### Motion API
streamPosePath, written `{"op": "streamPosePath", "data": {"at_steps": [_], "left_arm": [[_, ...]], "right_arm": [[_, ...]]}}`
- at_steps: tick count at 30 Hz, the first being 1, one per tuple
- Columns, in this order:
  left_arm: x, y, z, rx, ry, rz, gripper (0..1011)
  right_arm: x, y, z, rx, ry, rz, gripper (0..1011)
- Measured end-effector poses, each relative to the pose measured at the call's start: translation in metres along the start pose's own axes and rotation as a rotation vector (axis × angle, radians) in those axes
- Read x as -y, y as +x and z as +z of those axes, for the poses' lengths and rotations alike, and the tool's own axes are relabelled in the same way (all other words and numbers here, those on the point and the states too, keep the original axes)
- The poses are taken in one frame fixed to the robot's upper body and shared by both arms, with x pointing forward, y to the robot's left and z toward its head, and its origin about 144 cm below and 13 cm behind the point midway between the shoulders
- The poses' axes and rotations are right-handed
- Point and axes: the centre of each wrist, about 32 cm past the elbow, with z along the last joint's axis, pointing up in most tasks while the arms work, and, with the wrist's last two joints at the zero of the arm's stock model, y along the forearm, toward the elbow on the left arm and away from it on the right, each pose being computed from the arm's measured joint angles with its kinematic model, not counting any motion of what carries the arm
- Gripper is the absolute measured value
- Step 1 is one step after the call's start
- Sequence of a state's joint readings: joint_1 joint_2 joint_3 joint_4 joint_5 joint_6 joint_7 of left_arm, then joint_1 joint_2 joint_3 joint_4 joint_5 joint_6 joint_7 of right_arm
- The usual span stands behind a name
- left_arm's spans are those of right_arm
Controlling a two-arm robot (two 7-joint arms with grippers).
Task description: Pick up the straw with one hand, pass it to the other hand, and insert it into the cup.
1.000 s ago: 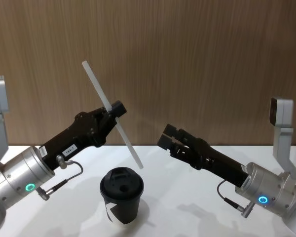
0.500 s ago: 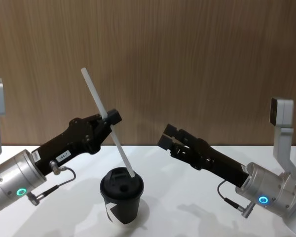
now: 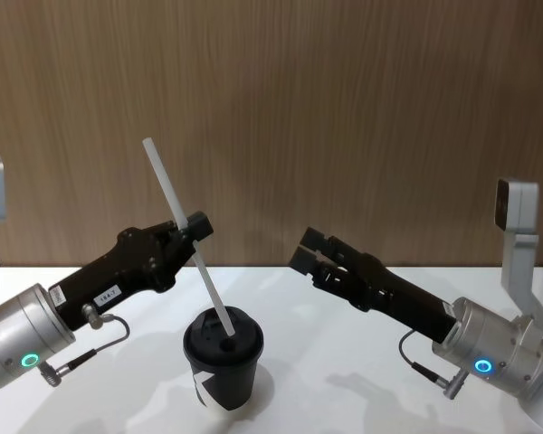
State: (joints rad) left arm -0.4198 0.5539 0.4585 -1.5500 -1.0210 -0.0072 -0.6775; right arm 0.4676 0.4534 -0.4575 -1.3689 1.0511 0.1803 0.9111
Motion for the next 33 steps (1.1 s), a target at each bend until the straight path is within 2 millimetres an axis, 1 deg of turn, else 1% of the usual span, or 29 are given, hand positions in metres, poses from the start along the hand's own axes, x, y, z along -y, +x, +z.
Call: {"op": "streamPosePath", "data": {"at_steps": [15,33], "left_arm": [[-0.006,0.007,-0.009,-0.012,0.021,0.052,10],[-0.002,0.015,-0.017,-0.019,0.015,0.053,10]], "right_arm": [[0.0,0.0,0.0,0.0,0.0,0.0,1001],[0.0,0.0,0.0,0.0,0.0,0.0,1001]]}}
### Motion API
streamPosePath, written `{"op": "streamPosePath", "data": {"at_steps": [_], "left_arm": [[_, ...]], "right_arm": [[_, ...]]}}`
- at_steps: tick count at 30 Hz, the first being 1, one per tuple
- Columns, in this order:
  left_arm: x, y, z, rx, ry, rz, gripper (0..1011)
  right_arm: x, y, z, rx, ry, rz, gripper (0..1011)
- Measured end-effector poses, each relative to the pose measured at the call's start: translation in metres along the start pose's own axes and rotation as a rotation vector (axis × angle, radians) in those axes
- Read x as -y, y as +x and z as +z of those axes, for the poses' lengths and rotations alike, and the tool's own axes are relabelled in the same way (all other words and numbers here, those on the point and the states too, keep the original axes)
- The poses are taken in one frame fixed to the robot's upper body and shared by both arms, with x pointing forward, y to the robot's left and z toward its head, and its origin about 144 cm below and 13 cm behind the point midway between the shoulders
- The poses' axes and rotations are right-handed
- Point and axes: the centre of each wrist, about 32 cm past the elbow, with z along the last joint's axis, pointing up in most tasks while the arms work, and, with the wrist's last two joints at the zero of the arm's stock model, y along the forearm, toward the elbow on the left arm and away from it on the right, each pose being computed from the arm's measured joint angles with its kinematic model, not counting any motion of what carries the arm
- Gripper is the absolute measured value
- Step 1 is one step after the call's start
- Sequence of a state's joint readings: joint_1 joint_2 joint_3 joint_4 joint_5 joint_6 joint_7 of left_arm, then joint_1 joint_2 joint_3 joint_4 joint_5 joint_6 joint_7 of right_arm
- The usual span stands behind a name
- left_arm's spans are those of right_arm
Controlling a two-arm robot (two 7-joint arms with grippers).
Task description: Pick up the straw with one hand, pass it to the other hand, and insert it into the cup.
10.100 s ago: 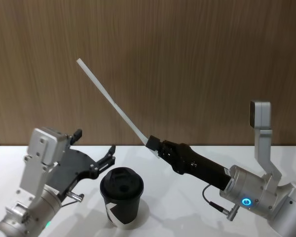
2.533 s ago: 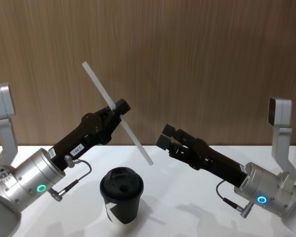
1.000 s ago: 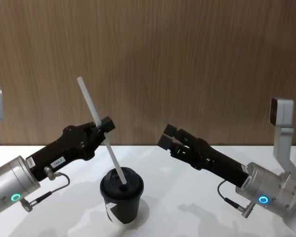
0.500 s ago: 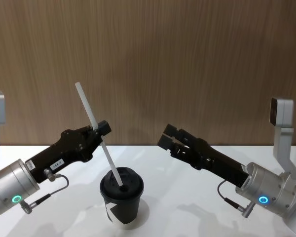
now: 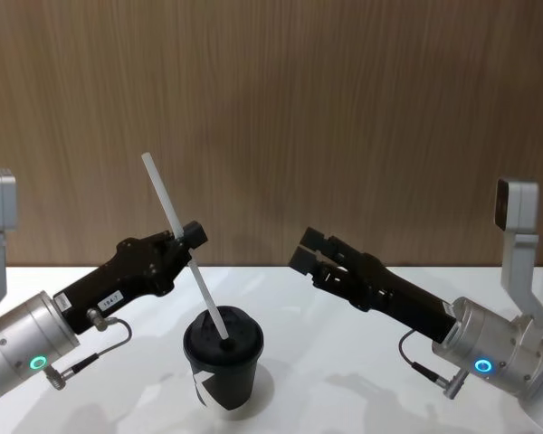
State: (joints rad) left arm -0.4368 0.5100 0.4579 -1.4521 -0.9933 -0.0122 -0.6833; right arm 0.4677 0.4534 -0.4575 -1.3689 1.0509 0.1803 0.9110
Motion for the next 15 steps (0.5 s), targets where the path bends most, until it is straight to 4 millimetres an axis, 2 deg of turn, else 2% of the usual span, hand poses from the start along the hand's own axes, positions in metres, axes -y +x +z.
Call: {"op": "streamPosePath", "data": {"at_steps": [15], "left_arm": [[0.0046,0.0037,-0.0035,-0.001,0.013,-0.006,10]], "right_arm": [[0.0,0.0,0.0,0.0,0.0,0.0,1001]]}}
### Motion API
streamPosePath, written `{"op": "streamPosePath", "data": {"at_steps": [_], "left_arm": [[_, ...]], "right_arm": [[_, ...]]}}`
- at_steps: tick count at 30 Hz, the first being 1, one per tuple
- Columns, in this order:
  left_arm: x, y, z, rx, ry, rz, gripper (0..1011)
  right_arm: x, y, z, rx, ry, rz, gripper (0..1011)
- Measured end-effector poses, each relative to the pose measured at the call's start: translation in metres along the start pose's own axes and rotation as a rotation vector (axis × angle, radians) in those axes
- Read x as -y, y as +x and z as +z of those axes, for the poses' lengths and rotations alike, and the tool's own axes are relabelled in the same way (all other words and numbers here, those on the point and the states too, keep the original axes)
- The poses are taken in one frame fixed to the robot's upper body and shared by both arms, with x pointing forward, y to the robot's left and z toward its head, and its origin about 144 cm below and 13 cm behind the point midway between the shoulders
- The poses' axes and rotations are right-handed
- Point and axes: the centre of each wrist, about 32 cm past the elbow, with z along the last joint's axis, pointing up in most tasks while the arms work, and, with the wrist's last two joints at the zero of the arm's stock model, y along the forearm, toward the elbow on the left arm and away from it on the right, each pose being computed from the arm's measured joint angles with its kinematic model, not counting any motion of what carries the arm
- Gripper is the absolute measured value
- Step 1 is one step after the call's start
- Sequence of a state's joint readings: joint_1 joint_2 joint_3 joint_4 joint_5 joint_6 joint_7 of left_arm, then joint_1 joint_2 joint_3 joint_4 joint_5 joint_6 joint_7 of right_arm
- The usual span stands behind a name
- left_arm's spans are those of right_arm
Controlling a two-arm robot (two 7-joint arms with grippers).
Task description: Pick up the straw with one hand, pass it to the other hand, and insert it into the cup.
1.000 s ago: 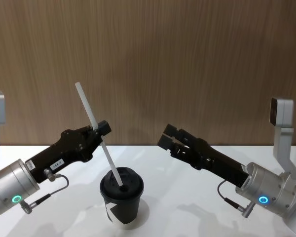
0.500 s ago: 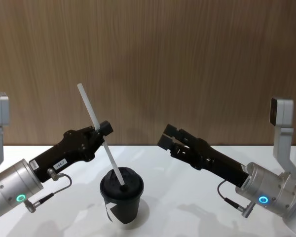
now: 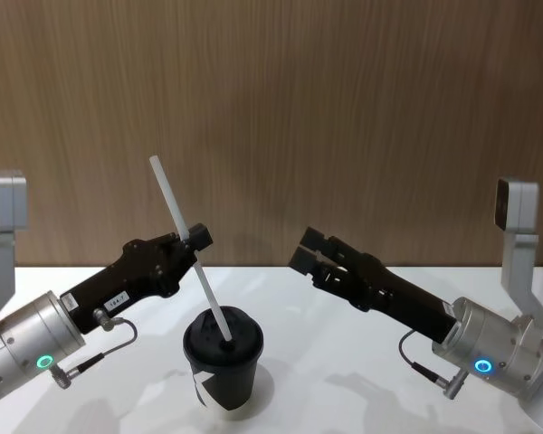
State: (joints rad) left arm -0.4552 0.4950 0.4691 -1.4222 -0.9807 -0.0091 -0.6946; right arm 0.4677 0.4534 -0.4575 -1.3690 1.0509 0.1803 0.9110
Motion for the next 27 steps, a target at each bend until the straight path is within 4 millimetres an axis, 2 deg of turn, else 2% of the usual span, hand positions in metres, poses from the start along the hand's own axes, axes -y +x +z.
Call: {"op": "streamPosePath", "data": {"at_steps": [27], "left_arm": [[0.0031,0.0046,-0.0033,0.005,0.041,-0.003,10]], "right_arm": [[0.0,0.0,0.0,0.0,0.0,0.0,1001]]}}
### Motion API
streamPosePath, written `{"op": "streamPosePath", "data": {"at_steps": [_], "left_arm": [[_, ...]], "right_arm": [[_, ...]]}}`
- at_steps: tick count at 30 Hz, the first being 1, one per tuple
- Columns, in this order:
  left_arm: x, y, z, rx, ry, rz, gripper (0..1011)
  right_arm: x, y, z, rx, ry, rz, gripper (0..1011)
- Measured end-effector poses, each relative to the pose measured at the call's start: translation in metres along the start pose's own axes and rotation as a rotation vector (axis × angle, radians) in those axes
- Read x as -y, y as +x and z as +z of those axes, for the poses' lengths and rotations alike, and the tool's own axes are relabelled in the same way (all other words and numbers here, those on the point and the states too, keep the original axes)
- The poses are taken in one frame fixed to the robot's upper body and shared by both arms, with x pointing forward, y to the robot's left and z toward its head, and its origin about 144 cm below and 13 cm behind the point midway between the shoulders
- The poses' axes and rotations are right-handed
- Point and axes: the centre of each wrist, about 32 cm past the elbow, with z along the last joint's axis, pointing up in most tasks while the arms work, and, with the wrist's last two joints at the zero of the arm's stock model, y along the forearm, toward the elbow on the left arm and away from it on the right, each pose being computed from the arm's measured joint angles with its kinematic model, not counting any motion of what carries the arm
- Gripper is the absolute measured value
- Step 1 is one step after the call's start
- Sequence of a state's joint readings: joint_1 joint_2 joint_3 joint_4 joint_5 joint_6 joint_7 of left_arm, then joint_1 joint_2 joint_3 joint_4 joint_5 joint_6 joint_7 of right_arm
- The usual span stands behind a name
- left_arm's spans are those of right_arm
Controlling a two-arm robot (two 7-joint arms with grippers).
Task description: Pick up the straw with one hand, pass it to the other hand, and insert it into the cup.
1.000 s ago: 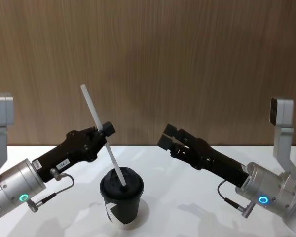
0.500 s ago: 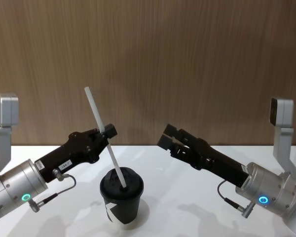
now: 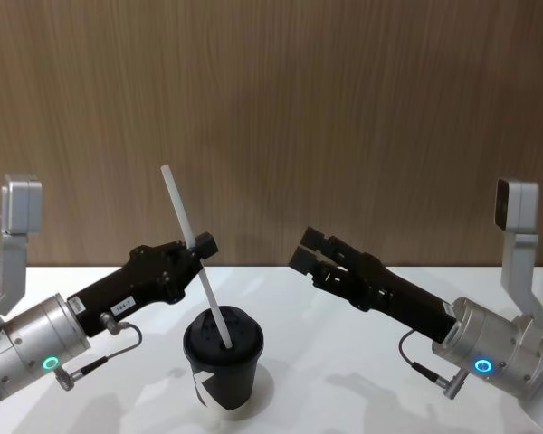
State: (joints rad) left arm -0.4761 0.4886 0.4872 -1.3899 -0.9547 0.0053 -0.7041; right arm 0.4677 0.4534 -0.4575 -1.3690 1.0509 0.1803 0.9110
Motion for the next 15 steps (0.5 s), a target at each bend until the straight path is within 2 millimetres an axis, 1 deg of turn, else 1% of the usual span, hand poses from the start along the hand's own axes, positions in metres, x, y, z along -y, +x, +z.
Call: {"op": "streamPosePath", "data": {"at_steps": [15], "left_arm": [[0.002,0.0006,-0.0026,0.004,0.022,-0.008,10]], "right_arm": [[0.0,0.0,0.0,0.0,0.0,0.0,1001]]}}
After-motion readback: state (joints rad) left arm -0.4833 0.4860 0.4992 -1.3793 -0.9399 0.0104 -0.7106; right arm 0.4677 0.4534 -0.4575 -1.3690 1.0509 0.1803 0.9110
